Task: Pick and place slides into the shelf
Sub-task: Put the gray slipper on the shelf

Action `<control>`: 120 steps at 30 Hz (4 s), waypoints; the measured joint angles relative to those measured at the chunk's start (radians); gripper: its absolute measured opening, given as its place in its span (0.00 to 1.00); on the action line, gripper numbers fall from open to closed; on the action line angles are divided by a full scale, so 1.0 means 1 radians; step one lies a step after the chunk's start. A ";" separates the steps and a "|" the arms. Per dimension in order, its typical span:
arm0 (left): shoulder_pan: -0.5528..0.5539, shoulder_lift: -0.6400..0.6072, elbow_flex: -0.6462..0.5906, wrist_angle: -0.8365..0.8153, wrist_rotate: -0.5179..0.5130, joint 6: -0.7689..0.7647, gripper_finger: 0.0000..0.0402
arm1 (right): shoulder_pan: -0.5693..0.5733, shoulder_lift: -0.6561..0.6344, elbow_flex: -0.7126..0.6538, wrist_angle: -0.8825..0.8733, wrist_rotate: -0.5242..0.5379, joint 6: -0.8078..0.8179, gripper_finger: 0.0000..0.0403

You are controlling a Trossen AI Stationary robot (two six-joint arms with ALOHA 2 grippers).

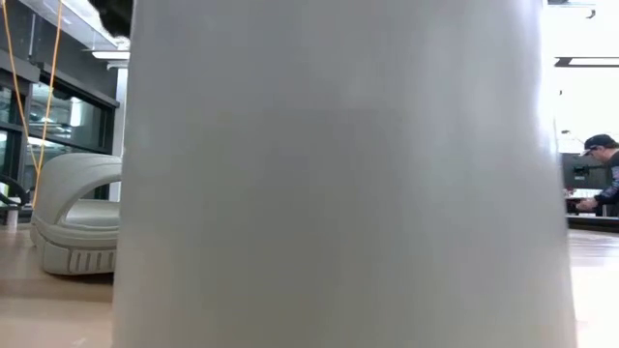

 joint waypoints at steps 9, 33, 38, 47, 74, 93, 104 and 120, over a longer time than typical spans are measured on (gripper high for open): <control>-0.001 0.001 -0.087 0.009 0.097 -0.102 0.53 | 0.017 0.014 -0.001 0.053 -0.004 0.035 0.36; 0.112 -0.033 -0.332 0.326 0.379 -0.112 0.53 | 0.034 0.017 -0.001 0.048 -0.004 0.004 0.36; 0.163 -0.037 -0.448 0.693 0.613 0.039 0.53 | 0.035 0.017 -0.001 0.048 -0.004 0.057 0.36; 0.175 -0.040 -0.489 0.837 0.776 0.100 0.53 | 0.077 0.017 -0.001 0.041 -0.005 0.095 0.36; 0.169 0.031 -0.490 0.893 0.831 0.073 0.53 | 0.080 0.017 -0.001 0.048 -0.006 0.090 0.36; 0.129 0.095 -0.489 0.958 0.830 0.067 0.53 | 0.080 0.017 -0.001 0.076 -0.006 0.088 0.36; 0.129 0.131 -0.490 1.062 0.890 0.082 0.53 | 0.080 0.016 -0.001 0.078 -0.007 0.087 0.36; 0.129 0.169 -0.490 1.073 0.895 0.069 0.53 | 0.080 0.016 -0.001 0.079 -0.007 0.087 0.36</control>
